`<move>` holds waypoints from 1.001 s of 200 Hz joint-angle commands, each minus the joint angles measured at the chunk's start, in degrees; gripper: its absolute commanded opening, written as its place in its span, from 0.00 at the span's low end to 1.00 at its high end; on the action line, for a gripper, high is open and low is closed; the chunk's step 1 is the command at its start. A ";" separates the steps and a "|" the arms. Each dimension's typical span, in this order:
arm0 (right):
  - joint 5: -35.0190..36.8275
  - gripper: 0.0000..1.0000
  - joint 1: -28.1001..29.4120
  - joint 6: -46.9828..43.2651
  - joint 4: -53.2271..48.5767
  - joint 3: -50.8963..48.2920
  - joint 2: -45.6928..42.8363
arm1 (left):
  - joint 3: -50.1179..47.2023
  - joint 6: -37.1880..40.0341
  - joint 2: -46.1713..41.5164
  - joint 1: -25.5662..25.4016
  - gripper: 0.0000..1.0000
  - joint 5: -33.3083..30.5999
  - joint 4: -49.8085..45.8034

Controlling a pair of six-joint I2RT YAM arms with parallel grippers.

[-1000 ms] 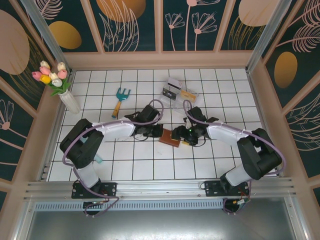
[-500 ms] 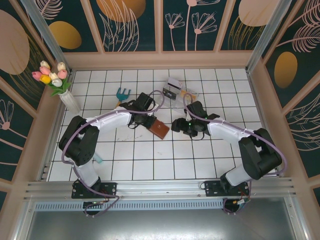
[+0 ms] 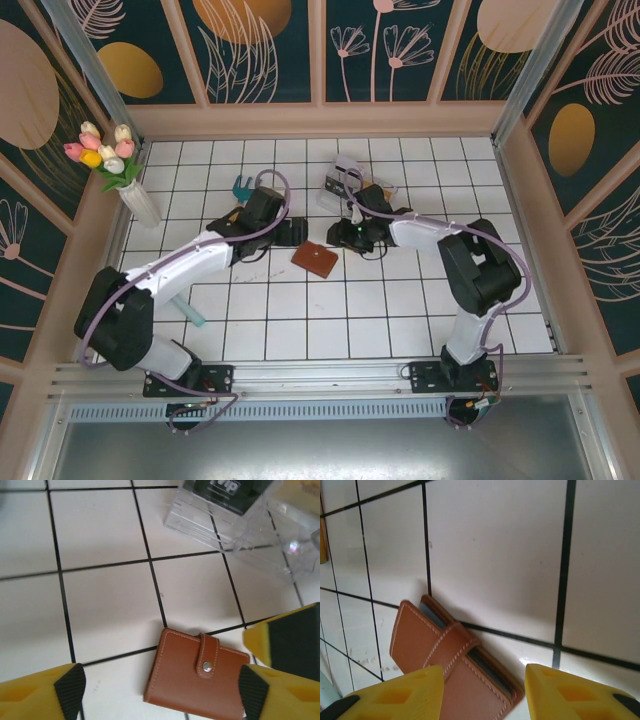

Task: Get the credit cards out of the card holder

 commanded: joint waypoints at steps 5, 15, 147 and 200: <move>-1.31 0.48 1.61 0.14 -0.88 3.72 2.73 | -5.59 -14.76 -2.44 0.17 0.88 0.49 2.89; -1.49 0.47 2.08 0.05 -1.66 4.11 3.54 | -7.23 -17.05 -3.23 0.12 0.91 0.65 3.84; -1.50 0.47 13.17 6.60 -5.73 0.77 -4.47 | -23.97 -30.60 -8.77 7.59 0.95 13.87 25.35; 14.92 0.50 14.58 2.90 -17.08 9.33 -1.25 | -25.27 -28.87 -9.29 10.59 0.85 17.31 23.52</move>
